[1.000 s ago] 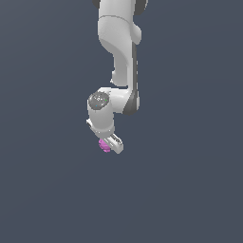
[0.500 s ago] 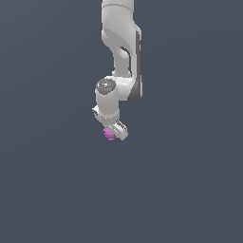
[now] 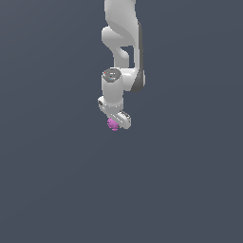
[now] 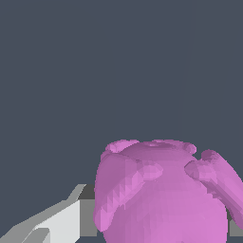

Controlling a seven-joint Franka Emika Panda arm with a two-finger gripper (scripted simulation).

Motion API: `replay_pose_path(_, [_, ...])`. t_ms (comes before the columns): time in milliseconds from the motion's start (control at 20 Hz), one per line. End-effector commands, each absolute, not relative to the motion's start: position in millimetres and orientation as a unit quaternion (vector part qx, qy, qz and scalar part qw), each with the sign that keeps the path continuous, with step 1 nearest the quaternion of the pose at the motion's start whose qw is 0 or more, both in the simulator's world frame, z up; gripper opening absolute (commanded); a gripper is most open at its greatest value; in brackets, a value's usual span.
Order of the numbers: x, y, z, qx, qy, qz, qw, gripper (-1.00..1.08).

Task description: Pick up the object and move it to a goal position.

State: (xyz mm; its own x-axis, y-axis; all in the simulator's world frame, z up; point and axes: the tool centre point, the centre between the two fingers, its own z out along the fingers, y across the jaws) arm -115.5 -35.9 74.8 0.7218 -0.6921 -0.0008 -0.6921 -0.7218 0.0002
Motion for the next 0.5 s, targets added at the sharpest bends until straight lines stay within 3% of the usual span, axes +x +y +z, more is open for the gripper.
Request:
replay_pose_path(0, [-125,-33,77,-0.928,0.373,0.0,0.0,-1.0])
replay_pose_path(450, [-138,-28,80,-0.928,0.373,0.0,0.0,-1.0])
